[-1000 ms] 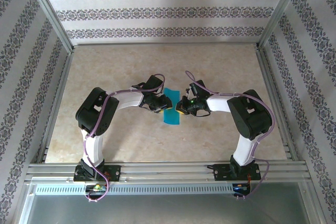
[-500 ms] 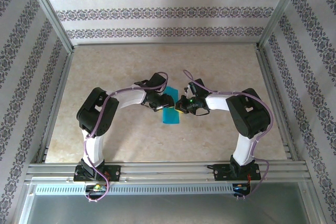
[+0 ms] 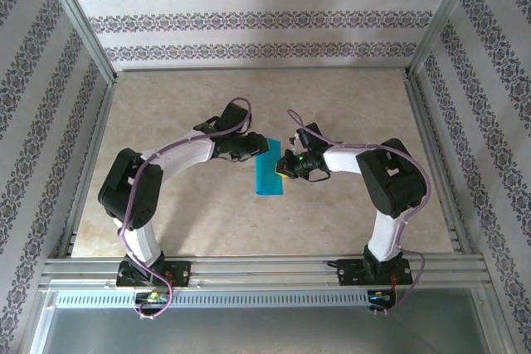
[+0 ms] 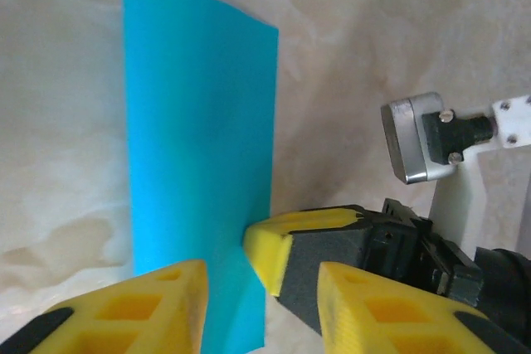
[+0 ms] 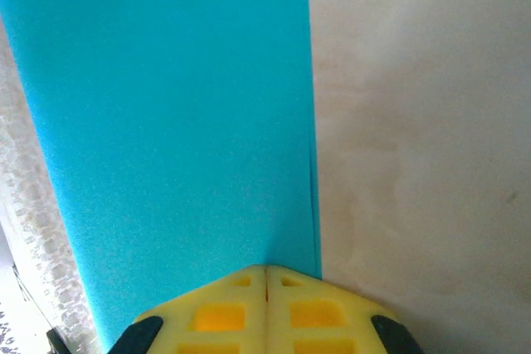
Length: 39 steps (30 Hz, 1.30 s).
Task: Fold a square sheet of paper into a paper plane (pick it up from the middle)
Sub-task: Hold the square sheet of paper at the center of the table, then first fold the square sheet of paper in half at the center of the table.
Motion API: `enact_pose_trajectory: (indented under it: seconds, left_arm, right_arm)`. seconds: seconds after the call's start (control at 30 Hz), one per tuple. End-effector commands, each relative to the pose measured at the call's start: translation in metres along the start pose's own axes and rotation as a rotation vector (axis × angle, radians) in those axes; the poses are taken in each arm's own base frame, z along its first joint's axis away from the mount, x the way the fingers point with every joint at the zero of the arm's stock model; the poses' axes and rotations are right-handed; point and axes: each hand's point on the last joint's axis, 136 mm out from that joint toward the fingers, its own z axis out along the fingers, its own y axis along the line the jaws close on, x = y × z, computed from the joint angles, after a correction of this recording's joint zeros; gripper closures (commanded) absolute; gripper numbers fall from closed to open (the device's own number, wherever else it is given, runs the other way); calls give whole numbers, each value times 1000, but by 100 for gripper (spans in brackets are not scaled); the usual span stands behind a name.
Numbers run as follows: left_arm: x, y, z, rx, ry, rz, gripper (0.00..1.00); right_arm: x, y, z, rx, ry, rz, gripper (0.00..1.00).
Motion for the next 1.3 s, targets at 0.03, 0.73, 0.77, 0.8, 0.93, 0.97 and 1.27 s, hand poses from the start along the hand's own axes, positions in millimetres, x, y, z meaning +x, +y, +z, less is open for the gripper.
enact_pose_trajectory:
  seconds: [0.03, 0.73, 0.77, 0.8, 0.93, 0.97, 1.27]
  left_arm:
    - [19, -5, 30, 64, 90, -40, 64]
    - [36, 51, 51, -125, 184, 15, 68]
    - [35, 53, 50, -135, 183, 20, 68]
    - [34, 56, 50, -142, 184, 25, 68]
    - [34, 64, 51, -162, 191, 40, 68]
    - [33, 67, 51, -169, 191, 42, 68]
    - [24, 83, 45, -184, 195, 84, 68]
  right_arm:
    - [37, -78, 8, 285, 88, 103, 93]
    - [44, -89, 7, 327, 102, 119, 93]
    - [45, -89, 7, 328, 103, 120, 93]
    - [45, -90, 7, 329, 104, 120, 93]
    - [47, -92, 6, 337, 109, 121, 93]
    - [47, -92, 6, 338, 109, 120, 93]
    - [53, -103, 2, 383, 128, 116, 93]
